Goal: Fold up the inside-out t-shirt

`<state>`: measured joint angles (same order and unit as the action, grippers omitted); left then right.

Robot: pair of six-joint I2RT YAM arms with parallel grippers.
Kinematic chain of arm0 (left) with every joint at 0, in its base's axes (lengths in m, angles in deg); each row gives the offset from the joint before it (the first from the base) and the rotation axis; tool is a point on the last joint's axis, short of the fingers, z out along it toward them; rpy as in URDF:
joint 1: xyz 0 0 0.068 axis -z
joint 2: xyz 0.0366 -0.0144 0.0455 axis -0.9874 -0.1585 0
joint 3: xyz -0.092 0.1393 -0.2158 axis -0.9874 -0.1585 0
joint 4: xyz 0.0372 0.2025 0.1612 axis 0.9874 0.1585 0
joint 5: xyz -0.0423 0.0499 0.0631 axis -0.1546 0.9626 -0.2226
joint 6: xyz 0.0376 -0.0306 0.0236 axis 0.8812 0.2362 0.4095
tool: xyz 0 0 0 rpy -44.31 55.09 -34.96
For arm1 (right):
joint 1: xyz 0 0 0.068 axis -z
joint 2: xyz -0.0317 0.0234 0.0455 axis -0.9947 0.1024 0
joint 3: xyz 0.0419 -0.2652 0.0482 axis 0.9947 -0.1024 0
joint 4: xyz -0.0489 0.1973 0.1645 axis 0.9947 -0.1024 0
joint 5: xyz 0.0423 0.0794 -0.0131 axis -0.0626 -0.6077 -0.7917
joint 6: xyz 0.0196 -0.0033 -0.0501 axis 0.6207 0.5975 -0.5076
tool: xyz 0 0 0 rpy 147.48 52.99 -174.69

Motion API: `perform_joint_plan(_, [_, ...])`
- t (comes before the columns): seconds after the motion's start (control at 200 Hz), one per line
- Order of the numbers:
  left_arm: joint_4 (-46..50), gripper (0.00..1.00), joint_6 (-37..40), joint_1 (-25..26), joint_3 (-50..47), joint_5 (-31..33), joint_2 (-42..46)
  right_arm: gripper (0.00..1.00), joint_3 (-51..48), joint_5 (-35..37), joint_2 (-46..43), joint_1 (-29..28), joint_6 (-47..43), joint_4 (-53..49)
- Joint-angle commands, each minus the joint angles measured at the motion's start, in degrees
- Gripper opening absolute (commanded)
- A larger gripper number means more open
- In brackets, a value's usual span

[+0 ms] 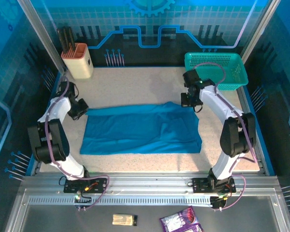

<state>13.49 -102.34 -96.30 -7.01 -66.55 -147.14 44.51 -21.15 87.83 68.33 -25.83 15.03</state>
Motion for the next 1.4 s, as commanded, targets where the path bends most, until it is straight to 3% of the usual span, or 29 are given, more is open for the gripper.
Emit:
perform_joint_plan(0.0, [-1.9,0.00,-3.3,-2.6,-4.4,-1.9,4.9,0.00,-4.7,-0.9,-5.6,0.0,2.4,0.7])
perform_joint_plan(0.475, [-6.7,0.00,-7.8,-4.4,-18.2,-7.5,11.3,0.00,-21.9,-4.3,-16.0,-0.4,7.5,3.3])
perform_joint_plan(0.54, [-5.8,0.04,-8.3,-4.5,-18.9,-6.7,11.6,0.09,-23.2,-4.2,-16.5,-0.4,8.0,2.9])
perform_joint_plan(0.6, [-5.7,0.14,-8.4,-4.5,-19.7,-6.3,12.9,0.28,-24.3,-4.1,-17.3,-0.6,8.8,2.5])
perform_joint_plan(0.65, [-5.8,0.19,-8.5,-4.5,-20.2,-6.1,14.3,0.36,-24.7,-4.4,-18.3,-0.8,9.2,2.3])
perform_joint_plan(0.831, [-4.4,0.24,-7.2,-4.0,-18.9,-7.7,18.4,0.44,-23.0,-5.9,-19.8,-1.9,9.5,2.4])
perform_joint_plan(0.951, [-2.7,0.25,-5.4,-1.4,-16.4,-9.2,18.1,0.45,-20.6,-10.2,-17.4,-2.8,8.2,3.9])
perform_joint_plan(1.186, [-1.8,0.24,-4.7,9.4,-13.1,-12.1,9.7,0.47,-12.5,-17.9,-4.8,-4.2,5.1,4.9])
perform_joint_plan(1.396, [-3.8,0.23,-5.4,11.1,-15.2,-15.4,5.5,0.51,-4.7,-22.2,6.3,-5.7,2.7,5.3])
